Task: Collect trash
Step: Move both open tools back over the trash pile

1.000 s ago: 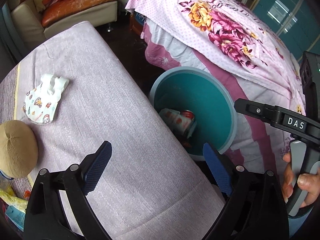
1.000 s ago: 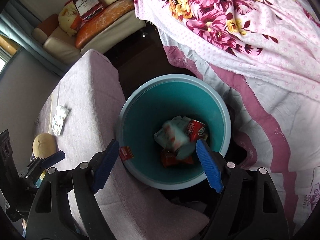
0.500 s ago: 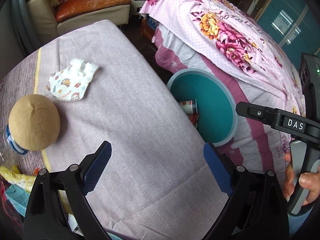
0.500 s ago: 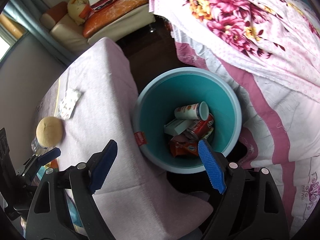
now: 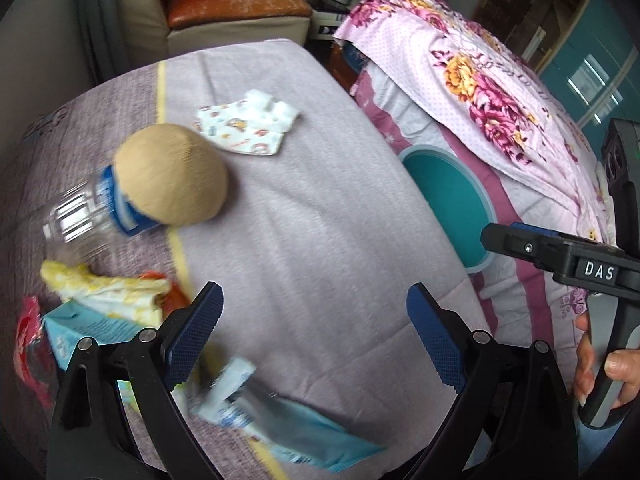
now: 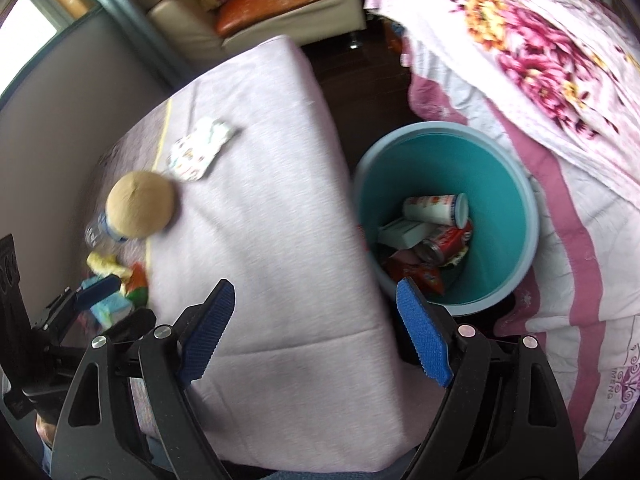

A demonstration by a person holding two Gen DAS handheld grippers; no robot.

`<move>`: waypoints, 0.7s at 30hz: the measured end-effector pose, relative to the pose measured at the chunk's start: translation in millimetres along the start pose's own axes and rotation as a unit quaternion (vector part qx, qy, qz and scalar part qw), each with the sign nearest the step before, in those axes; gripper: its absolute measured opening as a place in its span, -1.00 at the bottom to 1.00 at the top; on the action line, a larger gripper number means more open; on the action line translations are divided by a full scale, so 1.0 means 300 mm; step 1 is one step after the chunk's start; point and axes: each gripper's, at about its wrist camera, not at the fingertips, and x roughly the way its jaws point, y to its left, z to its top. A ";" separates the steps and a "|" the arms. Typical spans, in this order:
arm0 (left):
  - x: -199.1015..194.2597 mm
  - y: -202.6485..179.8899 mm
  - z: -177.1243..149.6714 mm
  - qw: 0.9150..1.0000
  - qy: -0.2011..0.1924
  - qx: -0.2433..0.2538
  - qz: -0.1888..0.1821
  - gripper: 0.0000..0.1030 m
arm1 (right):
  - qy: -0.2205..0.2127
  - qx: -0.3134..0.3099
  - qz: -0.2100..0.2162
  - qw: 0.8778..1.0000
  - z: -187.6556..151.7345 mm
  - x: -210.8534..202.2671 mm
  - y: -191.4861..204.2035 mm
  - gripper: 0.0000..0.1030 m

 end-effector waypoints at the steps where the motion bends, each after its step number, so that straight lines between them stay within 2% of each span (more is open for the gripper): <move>1: -0.017 0.025 -0.009 1.000 -0.004 -0.006 0.004 0.81 | 0.006 -0.012 0.004 1.000 -0.009 0.006 0.036 0.54; 6: -0.082 0.155 -0.066 0.999 -0.015 -0.040 0.020 0.81 | 0.043 -0.062 0.022 0.997 -0.048 0.044 0.179 0.54; 11: -0.137 0.286 -0.151 0.996 -0.023 -0.084 0.030 0.81 | 0.089 -0.112 0.038 0.989 -0.112 0.102 0.323 0.54; 17: -0.172 0.411 -0.245 0.990 -0.026 -0.137 0.033 0.81 | 0.156 -0.183 0.053 0.969 -0.223 0.188 0.504 0.54; 21: -0.173 0.464 -0.281 0.985 -0.023 -0.166 0.030 0.81 | 0.171 -0.214 0.041 0.961 -0.277 0.236 0.569 0.54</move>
